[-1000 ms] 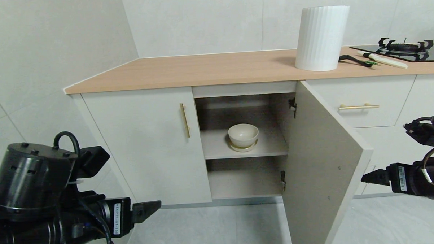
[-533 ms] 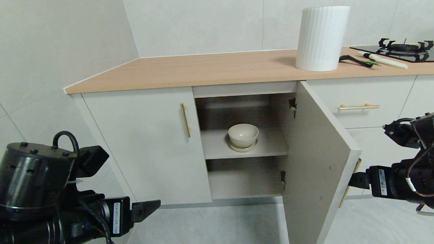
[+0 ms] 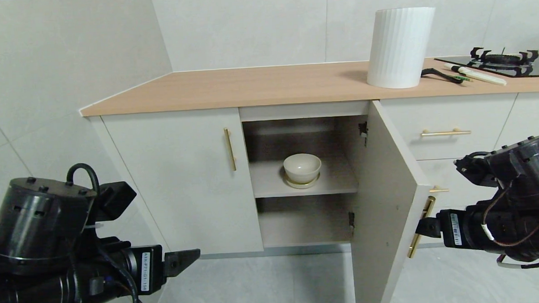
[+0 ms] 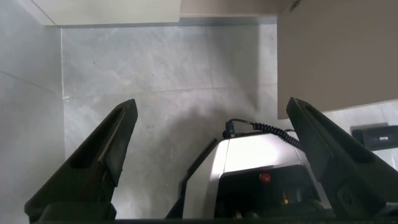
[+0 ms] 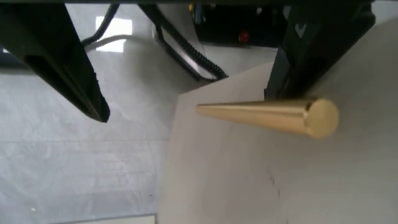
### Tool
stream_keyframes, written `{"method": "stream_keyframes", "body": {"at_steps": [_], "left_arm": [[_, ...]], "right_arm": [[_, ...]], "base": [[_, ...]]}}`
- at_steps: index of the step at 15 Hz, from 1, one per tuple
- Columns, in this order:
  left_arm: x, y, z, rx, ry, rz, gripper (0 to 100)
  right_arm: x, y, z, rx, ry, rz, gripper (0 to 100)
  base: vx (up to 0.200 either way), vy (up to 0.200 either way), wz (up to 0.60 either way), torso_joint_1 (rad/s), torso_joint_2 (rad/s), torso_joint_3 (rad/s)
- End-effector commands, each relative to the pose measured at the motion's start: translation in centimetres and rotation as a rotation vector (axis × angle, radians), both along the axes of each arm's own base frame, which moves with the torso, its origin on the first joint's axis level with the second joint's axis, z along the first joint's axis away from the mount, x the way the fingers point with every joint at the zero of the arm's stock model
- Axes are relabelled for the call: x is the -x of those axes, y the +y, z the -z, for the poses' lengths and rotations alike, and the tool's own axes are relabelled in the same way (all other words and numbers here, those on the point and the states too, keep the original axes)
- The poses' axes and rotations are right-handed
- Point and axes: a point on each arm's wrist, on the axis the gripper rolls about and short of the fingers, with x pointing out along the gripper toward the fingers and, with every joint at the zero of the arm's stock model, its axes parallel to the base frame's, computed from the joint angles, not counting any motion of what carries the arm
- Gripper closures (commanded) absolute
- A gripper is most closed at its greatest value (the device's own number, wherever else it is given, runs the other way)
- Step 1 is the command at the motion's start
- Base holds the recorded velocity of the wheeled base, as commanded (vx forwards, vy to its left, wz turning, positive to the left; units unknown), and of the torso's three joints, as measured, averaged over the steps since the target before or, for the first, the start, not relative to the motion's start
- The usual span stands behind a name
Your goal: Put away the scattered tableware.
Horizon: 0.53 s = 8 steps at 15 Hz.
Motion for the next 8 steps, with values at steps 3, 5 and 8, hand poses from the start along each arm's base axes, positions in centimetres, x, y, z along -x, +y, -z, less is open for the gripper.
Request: {"method": "stream_keyframes", "body": {"at_steps": [3, 5, 8], "left_arm": [[-0.1, 0.0, 0.1, 0.0, 0.004, 0.0, 0], [-0.1, 0.0, 0.1, 0.0, 0.004, 0.0, 0], [0.0, 0.0, 0.0, 0.001, 0.0, -0.001, 0]], "right_arm": [[0.7, -0.1, -0.2, 0.001, -0.013, -0.009, 0], [1.0, -0.2, -0.8, -0.016, -0.035, -0.017, 0], [-0.4, 0.6, 0.5, -0.009, -0.022, -0.015, 0]], "base": [[0.0, 0.0, 0.0, 0.0, 0.0, 0.0], [0.0, 0.0, 0.0, 0.0, 0.0, 0.0], [0.0, 0.0, 0.0, 0.0, 0.0, 0.0]]}}
